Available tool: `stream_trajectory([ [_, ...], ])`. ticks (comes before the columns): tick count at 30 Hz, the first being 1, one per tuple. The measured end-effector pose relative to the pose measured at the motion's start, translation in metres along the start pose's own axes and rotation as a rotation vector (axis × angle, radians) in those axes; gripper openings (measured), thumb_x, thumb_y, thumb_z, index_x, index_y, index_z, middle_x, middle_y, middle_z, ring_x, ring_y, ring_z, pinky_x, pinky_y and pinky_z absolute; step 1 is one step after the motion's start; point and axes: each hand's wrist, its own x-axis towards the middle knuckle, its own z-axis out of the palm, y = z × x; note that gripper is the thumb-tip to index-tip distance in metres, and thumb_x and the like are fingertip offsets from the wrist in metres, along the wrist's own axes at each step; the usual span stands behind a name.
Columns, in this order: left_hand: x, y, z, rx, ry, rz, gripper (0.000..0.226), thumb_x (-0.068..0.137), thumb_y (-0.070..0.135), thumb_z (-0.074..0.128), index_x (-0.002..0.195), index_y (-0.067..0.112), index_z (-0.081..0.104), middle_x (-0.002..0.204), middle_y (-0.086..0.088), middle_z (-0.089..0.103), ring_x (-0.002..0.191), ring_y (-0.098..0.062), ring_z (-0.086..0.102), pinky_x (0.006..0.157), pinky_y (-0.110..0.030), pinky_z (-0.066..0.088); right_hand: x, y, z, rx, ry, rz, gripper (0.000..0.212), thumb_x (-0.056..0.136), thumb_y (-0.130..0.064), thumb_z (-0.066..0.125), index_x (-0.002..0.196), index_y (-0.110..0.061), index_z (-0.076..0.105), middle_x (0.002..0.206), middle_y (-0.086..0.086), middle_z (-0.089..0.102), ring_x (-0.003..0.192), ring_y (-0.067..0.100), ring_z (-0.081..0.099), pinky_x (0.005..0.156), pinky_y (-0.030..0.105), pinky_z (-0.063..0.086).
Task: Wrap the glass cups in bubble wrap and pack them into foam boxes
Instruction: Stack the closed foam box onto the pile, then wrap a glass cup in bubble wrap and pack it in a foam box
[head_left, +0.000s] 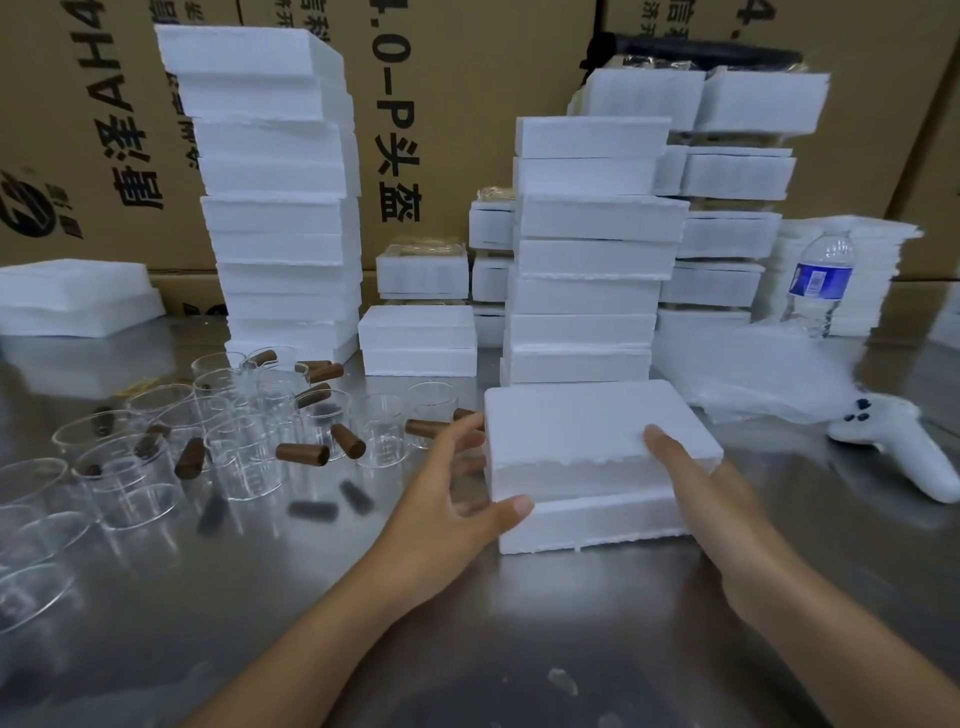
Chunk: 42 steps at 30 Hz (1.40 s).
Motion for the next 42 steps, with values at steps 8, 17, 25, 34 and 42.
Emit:
stream_trajectory([
  [8,0.0,-0.001,0.005,-0.115,-0.146,-0.08,0.079,0.074,0.029,0.069,0.14,0.03,0.026,0.143,0.013,0.035,0.13,0.0,0.041,0.09,-0.013,0.046,-0.009,0.002,-0.006,-0.091,0.128,-0.192,0.027,0.086,-0.051,0.055,0.091,-0.025,0.06,0.087,-0.014,0.062,0.083,0.006,0.058,0.067,0.027,0.042],
  [17,0.011,-0.004,0.0,-0.246,0.067,-0.121,0.065,0.073,0.075,0.05,0.125,0.036,0.047,0.115,0.014,0.065,0.106,-0.002,0.062,0.09,-0.021,0.047,-0.036,-0.026,0.002,-0.388,0.282,-0.487,0.083,0.065,-0.086,0.044,0.128,-0.032,0.045,0.126,-0.009,0.05,0.128,0.015,0.03,0.113,0.053,0.018],
  [25,0.019,0.001,-0.011,-0.188,0.292,-0.207,0.026,0.102,0.034,0.035,0.102,0.024,0.059,0.092,0.0,0.072,0.087,-0.015,0.069,0.08,-0.027,0.052,-0.053,-0.062,0.049,-0.018,0.033,-0.72,0.072,0.067,-0.036,0.077,0.121,-0.044,0.029,0.101,-0.026,0.048,0.092,-0.005,0.055,0.063,0.009,0.049],
  [34,0.018,0.019,-0.051,-0.264,0.597,-0.14,0.015,0.091,0.03,0.046,0.087,0.02,0.057,0.076,-0.001,0.06,0.07,-0.018,0.055,0.054,-0.018,0.045,-0.084,-0.049,0.092,-0.521,-0.387,-1.069,0.078,0.075,-0.037,0.076,0.129,-0.046,0.02,0.121,-0.007,0.055,0.096,0.015,0.058,0.073,0.031,0.055],
  [42,0.019,0.023,-0.082,-0.416,0.781,-0.184,0.011,0.093,0.017,0.053,0.095,0.017,0.064,0.079,0.002,0.065,0.078,-0.017,0.063,0.061,-0.027,0.05,-0.081,-0.039,0.115,-0.803,-0.392,-1.168,0.073,0.079,-0.037,0.071,0.139,-0.025,0.031,0.123,0.006,0.061,0.105,0.028,0.054,0.092,0.03,0.034],
])
